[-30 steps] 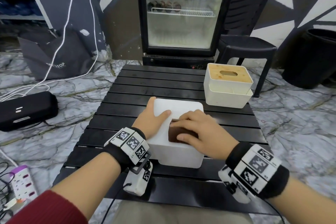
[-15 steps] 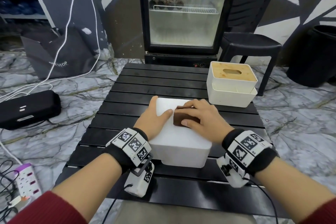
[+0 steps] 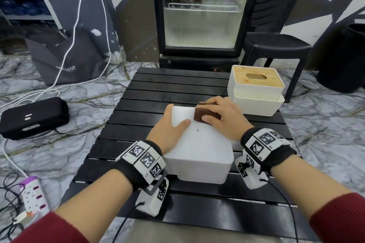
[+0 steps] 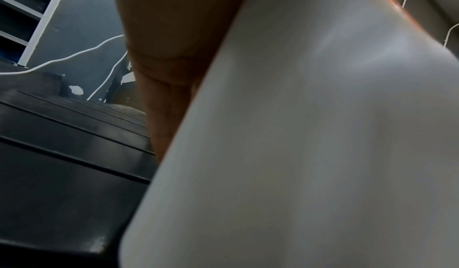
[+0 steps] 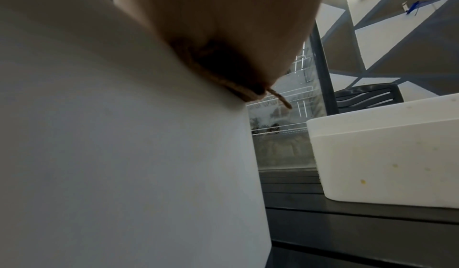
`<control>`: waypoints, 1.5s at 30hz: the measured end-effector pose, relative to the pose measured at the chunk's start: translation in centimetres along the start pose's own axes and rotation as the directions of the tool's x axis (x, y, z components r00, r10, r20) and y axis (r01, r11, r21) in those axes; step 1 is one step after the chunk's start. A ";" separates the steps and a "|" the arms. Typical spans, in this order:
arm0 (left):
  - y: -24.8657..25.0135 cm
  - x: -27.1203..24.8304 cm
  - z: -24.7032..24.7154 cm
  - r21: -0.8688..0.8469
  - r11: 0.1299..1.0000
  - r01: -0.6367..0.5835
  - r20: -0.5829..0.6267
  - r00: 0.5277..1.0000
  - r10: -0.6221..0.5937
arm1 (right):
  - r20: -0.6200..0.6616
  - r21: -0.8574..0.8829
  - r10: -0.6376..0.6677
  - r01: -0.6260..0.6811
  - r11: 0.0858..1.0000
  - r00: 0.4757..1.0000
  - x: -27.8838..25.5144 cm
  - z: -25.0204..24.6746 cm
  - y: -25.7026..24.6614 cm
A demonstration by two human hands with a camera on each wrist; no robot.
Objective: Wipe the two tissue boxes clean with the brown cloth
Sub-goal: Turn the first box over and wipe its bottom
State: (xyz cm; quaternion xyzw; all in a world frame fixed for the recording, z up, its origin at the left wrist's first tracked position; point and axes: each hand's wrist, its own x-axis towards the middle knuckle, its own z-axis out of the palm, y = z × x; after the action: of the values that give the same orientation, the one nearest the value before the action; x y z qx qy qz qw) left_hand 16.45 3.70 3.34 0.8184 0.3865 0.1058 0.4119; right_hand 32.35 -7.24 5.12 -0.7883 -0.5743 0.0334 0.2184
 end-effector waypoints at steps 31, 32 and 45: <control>-1.5 -2.5 -4.3 0.080 0.997 -0.003 0.028 1.000 0.001 | -0.046 0.113 0.148 -0.142 0.983 0.988 -7.6 -1.8 -2.1; -1.4 -2.5 -4.0 0.038 0.999 0.025 0.016 1.000 -0.026 | -0.039 0.127 0.109 -0.104 0.986 0.993 -7.6 -1.9 -2.5; -0.2 -1.1 -1.1 -0.025 1.000 -0.018 -0.059 0.998 0.017 | 0.056 -0.033 -0.211 0.213 0.977 0.976 -8.2 0.3 -5.2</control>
State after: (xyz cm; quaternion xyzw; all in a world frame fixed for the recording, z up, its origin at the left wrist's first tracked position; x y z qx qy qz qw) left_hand 15.03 3.67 4.07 0.8128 0.3900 0.1384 0.4099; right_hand 24.90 -13.41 5.23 -0.7255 -0.6610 0.0194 0.1905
